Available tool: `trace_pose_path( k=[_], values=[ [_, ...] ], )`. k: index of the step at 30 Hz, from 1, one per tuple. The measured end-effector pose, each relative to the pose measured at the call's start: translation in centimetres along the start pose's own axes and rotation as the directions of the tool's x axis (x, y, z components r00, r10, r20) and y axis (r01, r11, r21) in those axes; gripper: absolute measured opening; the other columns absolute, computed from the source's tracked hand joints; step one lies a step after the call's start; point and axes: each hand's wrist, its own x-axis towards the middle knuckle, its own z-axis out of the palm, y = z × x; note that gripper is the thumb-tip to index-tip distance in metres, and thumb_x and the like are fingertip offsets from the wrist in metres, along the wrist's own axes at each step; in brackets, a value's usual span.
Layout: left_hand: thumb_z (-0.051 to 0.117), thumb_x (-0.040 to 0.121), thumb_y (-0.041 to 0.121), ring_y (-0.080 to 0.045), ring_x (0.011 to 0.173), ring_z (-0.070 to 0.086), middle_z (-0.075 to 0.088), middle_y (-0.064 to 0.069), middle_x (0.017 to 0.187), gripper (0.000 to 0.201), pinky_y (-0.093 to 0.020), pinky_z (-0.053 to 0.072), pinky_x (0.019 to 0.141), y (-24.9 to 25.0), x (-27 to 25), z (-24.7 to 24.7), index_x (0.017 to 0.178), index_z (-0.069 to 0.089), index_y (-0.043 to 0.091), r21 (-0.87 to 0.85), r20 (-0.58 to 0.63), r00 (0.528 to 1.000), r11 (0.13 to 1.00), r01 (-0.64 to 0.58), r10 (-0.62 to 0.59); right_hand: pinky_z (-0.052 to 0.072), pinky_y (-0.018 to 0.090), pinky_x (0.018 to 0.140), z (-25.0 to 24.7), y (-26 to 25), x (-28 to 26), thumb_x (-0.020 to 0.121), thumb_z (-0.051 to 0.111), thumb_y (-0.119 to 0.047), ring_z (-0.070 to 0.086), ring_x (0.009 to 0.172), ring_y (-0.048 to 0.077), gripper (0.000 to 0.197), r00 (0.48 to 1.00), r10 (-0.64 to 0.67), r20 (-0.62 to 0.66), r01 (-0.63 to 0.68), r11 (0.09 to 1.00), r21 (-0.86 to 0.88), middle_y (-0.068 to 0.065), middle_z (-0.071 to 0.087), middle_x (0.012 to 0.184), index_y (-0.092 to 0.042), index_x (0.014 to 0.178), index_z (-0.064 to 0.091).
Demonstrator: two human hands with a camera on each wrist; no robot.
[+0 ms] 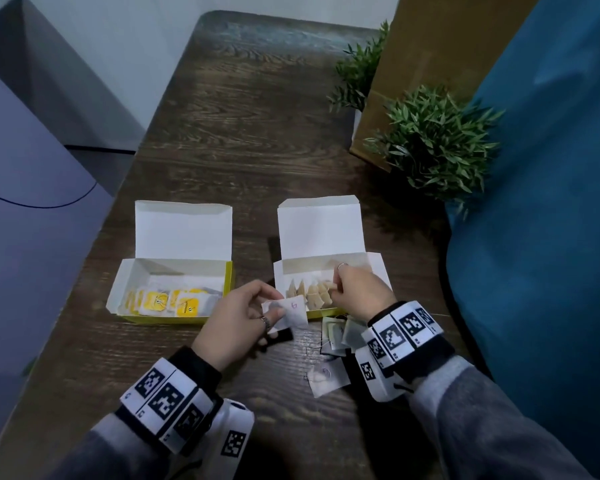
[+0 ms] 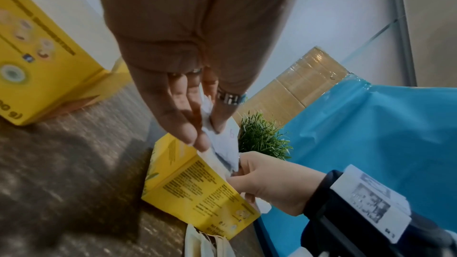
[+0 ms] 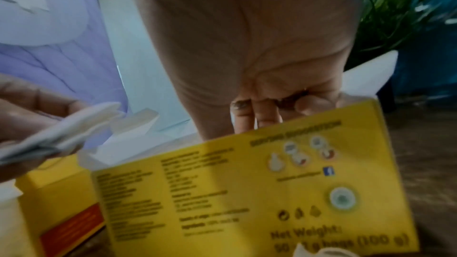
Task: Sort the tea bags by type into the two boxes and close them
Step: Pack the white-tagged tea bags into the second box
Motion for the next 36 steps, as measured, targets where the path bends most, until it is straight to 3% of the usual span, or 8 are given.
trace_pose_path(
  k=[4, 9, 12, 16, 27, 31, 34, 36],
  values=[
    [0.063, 0.086, 0.015, -0.004, 0.038, 0.052, 0.055, 0.022, 0.045, 0.010, -0.013, 0.039, 0.040, 0.0, 0.7, 0.1, 0.095, 0.059, 0.013, 0.028, -0.015, 1.000, 0.999, 0.020, -0.019, 0.046, 0.032, 0.075, 0.4, 0.0, -0.1, 0.090, 0.052, -0.025, 0.058, 0.087, 0.024, 0.009, 0.997, -0.027, 0.077, 0.020, 0.996, 0.087, 0.003, 0.061, 0.089, -0.018, 0.086, 0.049],
    [0.066, 0.083, 0.017, -0.020, 0.053, 0.053, 0.057, 0.004, 0.061, 0.009, -0.033, 0.048, 0.059, -0.7, 1.6, 0.4, 0.088, 0.059, 0.021, -0.015, -0.077, 0.996, 0.999, 0.043, -0.044, 0.046, 0.032, 0.076, -0.1, 0.3, -0.6, 0.093, 0.050, -0.030, 0.059, 0.088, 0.020, 0.021, 0.992, -0.028, 0.125, 0.002, 0.979, 0.202, 0.005, 0.065, 0.093, -0.011, 0.098, 0.059],
    [0.065, 0.083, 0.017, -0.021, 0.058, 0.046, 0.056, -0.006, 0.067, 0.008, -0.028, 0.038, 0.061, -0.9, 1.8, 0.6, 0.090, 0.060, 0.018, -0.006, -0.085, 0.995, 0.999, 0.043, -0.043, 0.045, 0.030, 0.071, -0.1, 0.3, -0.6, 0.096, 0.042, -0.030, 0.058, 0.084, 0.019, 0.025, 0.989, 0.002, 0.146, -0.044, 0.957, 0.287, 0.003, 0.063, 0.089, -0.012, 0.098, 0.060],
    [0.064, 0.085, 0.016, -0.017, 0.058, 0.046, 0.056, 0.000, 0.066, 0.009, -0.023, 0.038, 0.055, -0.9, 1.9, 0.7, 0.093, 0.060, 0.016, 0.005, -0.081, 0.995, 0.999, 0.049, -0.049, 0.048, 0.036, 0.091, -0.1, -0.1, -0.7, 0.094, 0.038, -0.019, 0.062, 0.100, 0.026, 0.031, 0.987, -0.008, 0.162, -0.050, 0.935, 0.350, 0.009, 0.067, 0.108, -0.004, 0.104, 0.063],
    [0.068, 0.080, 0.007, -0.008, 0.056, 0.047, 0.052, 0.005, 0.077, 0.025, -0.006, 0.041, 0.053, 0.8, 1.4, 0.3, 0.100, 0.056, 0.017, -0.052, -0.109, 0.994, 0.998, -0.024, 0.018, 0.042, 0.021, 0.072, -0.2, 0.7, -2.1, 0.096, 0.042, -0.018, 0.057, 0.080, 0.012, 0.026, 0.997, -0.021, -0.071, 0.045, 0.936, 0.349, 0.001, 0.064, 0.100, -0.014, 0.113, 0.061],
    [0.069, 0.079, 0.007, -0.006, 0.055, 0.048, 0.055, 0.003, 0.079, 0.025, -0.008, 0.043, 0.055, 1.9, 1.5, 0.8, 0.093, 0.056, 0.023, -0.085, -0.112, 0.992, 0.994, -0.064, 0.054, 0.048, 0.025, 0.075, -1.2, 0.7, -3.2, 0.094, 0.051, -0.030, 0.060, 0.087, 0.016, 0.013, 0.965, -0.043, -0.260, 0.195, 0.780, 0.594, -0.002, 0.064, 0.096, -0.026, 0.099, 0.062],
    [0.070, 0.078, 0.007, -0.007, 0.056, 0.052, 0.056, 0.004, 0.080, 0.028, -0.015, 0.047, 0.059, 2.8, 1.6, 1.4, 0.088, 0.055, 0.029, -0.125, -0.104, 0.991, 0.987, -0.099, 0.087, 0.050, 0.026, 0.071, -2.4, 0.6, -4.0, 0.090, 0.058, -0.028, 0.059, 0.086, 0.013, 0.013, 0.976, -0.154, -0.153, 0.216, 0.594, 0.775, -0.006, 0.062, 0.095, -0.034, 0.101, 0.060],
    [0.072, 0.077, 0.008, -0.008, 0.059, 0.055, 0.057, 0.003, 0.080, 0.029, -0.017, 0.048, 0.060, 3.5, 1.7, 1.8, 0.087, 0.055, 0.030, -0.133, -0.101, 0.988, 0.983, -0.125, 0.112, 0.049, 0.023, 0.073, -2.9, 0.5, -4.6, 0.086, 0.064, -0.027, 0.058, 0.088, 0.007, 0.023, 0.964, -0.232, -0.133, 0.248, 0.587, 0.771, -0.007, 0.062, 0.102, -0.035, 0.107, 0.060]
  ],
)
